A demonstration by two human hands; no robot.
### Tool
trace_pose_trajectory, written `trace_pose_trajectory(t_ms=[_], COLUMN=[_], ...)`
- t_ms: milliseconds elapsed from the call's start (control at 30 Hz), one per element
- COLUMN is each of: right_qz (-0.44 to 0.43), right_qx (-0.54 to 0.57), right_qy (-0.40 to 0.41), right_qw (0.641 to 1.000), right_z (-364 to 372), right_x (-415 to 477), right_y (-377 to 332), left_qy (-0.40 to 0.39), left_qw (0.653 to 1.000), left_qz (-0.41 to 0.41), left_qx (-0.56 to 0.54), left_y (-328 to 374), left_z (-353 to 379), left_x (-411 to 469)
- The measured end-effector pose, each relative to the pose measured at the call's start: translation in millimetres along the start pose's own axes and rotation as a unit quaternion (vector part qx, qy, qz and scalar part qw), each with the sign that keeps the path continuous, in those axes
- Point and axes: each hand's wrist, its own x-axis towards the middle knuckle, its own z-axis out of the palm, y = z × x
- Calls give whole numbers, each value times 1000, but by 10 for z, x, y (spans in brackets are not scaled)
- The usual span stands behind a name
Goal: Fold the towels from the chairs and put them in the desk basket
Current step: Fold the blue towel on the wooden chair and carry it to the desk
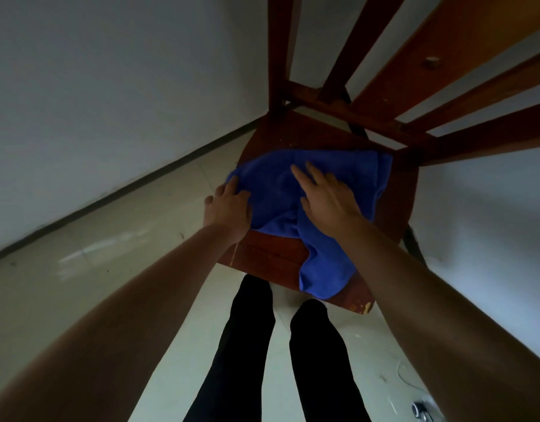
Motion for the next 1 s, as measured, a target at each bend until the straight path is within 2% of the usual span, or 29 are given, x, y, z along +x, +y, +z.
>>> trace_pose_trajectory(t_ms=[67,167,233,267,333,400,433,567,733,767,900,1000], right_qz=[-8,-1,3,10,51,108,133,183,117,102,32,17], right_qx=[0,-6,-56,-76,-91,-61,-25,48,8,10,2,8], right_qy=[17,130,157,133,33,-66,-78,12,200,190,30,11], right_qw=[1000,992,986,988,994,990,988,982,973,976,999,1000], right_z=[67,145,243,271,270,259,250,218,177,177,108,63], right_x=[-47,-245,-432,-522,-652,-735,-750,-651,-320,-226,39,-45], right_y=[-3,76,174,232,335,399,414,355,182,152,53,42], left_qy=[25,62,77,87,104,113,114,96,146,155,149,107], left_qw=[1000,998,997,996,994,993,993,994,988,987,986,991], left_qz=[-3,-8,-18,-22,-33,-33,-29,-13,-13,-4,74,71], left_qx=[4,13,5,0,-16,-30,-29,41,45,34,28,21], left_y=[-25,0,26,46,78,100,106,95,34,16,-125,-180], left_z=[37,55,62,68,69,73,81,122,160,164,132,53], left_x=[-22,-27,-28,-18,8,33,43,59,1,-21,-134,-224])
